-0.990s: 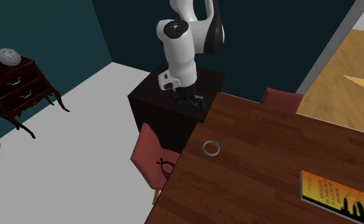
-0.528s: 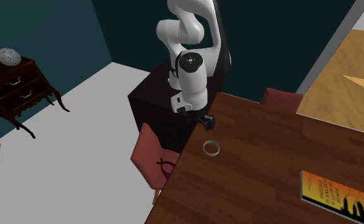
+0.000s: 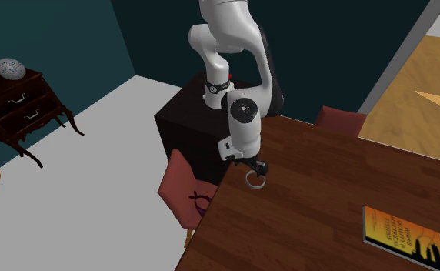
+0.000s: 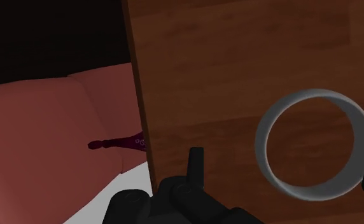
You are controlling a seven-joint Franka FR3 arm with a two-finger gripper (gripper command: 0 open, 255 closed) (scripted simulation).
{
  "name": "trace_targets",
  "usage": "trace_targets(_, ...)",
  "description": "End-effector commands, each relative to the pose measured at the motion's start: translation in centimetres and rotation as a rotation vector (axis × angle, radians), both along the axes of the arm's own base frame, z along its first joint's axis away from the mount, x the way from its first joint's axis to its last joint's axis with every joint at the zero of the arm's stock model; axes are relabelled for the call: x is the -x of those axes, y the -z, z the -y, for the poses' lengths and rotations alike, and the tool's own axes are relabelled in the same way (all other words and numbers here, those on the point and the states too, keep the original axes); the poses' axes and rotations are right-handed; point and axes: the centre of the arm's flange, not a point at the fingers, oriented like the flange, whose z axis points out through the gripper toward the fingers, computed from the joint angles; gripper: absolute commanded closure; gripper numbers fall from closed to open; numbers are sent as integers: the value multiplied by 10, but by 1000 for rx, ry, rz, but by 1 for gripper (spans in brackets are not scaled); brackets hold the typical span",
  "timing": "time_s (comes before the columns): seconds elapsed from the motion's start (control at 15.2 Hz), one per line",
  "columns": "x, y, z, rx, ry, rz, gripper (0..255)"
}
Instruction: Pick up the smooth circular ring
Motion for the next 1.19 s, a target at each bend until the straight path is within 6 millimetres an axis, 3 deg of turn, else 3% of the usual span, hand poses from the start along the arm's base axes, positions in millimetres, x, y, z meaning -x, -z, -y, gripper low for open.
trace_targets(0.0,0,13,-1,0,0,0,0)
trace_targets(0.26,0,37,-1,0,0,0,0)
trace_targets(0.4,1,37,-1,0,0,0,0)
trace_targets(0.46,1,37,-1,0,0,0,255)
trace_targets(1.12,1,32,-1,0,0,0,255)
